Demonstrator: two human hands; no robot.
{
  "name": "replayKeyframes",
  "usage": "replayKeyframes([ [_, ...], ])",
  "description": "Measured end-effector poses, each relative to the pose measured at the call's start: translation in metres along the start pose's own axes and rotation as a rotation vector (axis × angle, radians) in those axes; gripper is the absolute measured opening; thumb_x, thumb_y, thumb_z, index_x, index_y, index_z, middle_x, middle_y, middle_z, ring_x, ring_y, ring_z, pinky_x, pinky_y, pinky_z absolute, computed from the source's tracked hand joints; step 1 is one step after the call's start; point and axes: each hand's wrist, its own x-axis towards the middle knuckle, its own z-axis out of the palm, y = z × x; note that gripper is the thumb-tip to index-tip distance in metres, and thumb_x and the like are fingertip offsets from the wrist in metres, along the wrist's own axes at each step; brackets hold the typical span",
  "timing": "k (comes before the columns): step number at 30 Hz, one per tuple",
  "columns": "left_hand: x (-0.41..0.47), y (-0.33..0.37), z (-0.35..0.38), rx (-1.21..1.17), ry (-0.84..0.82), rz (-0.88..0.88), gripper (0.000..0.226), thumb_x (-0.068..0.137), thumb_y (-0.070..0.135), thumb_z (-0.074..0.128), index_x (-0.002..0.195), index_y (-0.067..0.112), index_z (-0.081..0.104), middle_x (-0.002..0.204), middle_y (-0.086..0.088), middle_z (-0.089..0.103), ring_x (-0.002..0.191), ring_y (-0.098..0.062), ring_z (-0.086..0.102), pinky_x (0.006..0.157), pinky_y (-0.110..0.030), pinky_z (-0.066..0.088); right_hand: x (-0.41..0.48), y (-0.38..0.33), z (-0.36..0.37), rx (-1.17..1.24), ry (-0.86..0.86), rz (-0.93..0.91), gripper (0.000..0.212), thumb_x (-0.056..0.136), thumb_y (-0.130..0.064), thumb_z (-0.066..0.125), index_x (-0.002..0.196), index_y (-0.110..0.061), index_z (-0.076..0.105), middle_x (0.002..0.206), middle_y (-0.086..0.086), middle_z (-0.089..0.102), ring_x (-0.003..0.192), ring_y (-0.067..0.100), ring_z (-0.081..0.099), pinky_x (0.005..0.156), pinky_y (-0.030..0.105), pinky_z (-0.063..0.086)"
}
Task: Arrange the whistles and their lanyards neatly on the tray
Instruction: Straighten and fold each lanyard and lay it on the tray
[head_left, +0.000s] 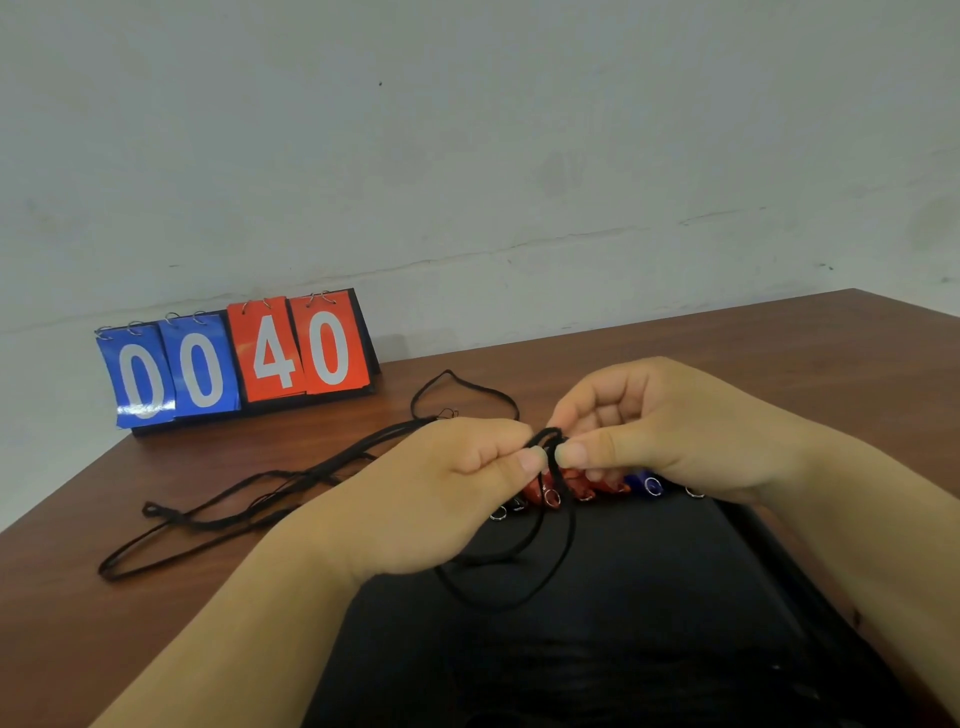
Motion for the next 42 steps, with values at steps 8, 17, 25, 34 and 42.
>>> replayKeyframes([
  [8, 0.001, 0.001, 0.001, -0.003, -0.023, -0.009, 0.039, 0.106, 0.039, 0.046, 0.069, 0.027, 0.043, 0.062, 0.012, 0.04, 0.058, -0.005, 0.038, 0.059, -0.02, 0.034, 0.0, 0.001, 0.0, -0.009, -0.025, -0.056, 0.017, 0.07, -0.026, 0.081, 0.086, -0.02, 0.079, 0.074, 0.005, 0.071, 0.066, 0.017, 0.063, 0.073, 0.046, 0.046],
  [17, 0.002, -0.004, -0.011, -0.125, 0.192, -0.099, 0.02, 0.097, 0.023, 0.068, 0.109, 0.037, 0.061, 0.075, 0.002, 0.068, 0.069, -0.004, 0.068, 0.078, -0.028, 0.053, 0.006, 0.01, -0.028, 0.161, 0.055, 0.007, 0.01, 0.08, -0.009, 0.079, 0.078, -0.013, 0.07, 0.068, 0.006, 0.063, 0.062, 0.014, 0.055, 0.059, 0.02, 0.05],
  [25, 0.002, -0.029, -0.031, -0.214, 0.16, -0.293, 0.013, 0.088, 0.017, 0.079, 0.092, 0.028, 0.076, 0.084, -0.011, 0.073, 0.074, -0.019, 0.071, 0.078, -0.032, 0.056, 0.002, 0.024, -0.059, -0.21, -0.106, 0.271, 0.009, 0.081, -0.013, 0.08, 0.076, -0.015, 0.072, 0.073, 0.006, 0.068, 0.058, 0.008, 0.057, 0.055, 0.02, 0.042],
  [34, -0.002, -0.031, -0.03, -0.056, -0.339, -0.261, 0.015, 0.085, 0.019, 0.082, 0.092, 0.032, 0.079, 0.096, 0.002, 0.076, 0.093, -0.018, 0.072, 0.092, -0.037, 0.057, -0.006, 0.009, -0.047, -0.64, -0.508, 0.458, 0.012, 0.089, -0.018, 0.076, 0.097, -0.009, 0.073, 0.08, -0.003, 0.074, 0.064, 0.005, 0.06, 0.06, 0.021, 0.044],
  [42, 0.002, -0.026, -0.011, 0.033, -0.547, -0.304, 0.013, 0.089, 0.019, 0.08, 0.099, 0.026, 0.077, 0.095, 0.005, 0.076, 0.085, -0.011, 0.073, 0.079, -0.019, 0.056, -0.013, 0.0, -0.037, -0.897, -0.521, 0.473, 0.023, 0.077, -0.04, 0.084, 0.095, -0.028, 0.076, 0.09, 0.002, 0.079, 0.074, 0.009, 0.07, 0.074, 0.022, 0.052],
])
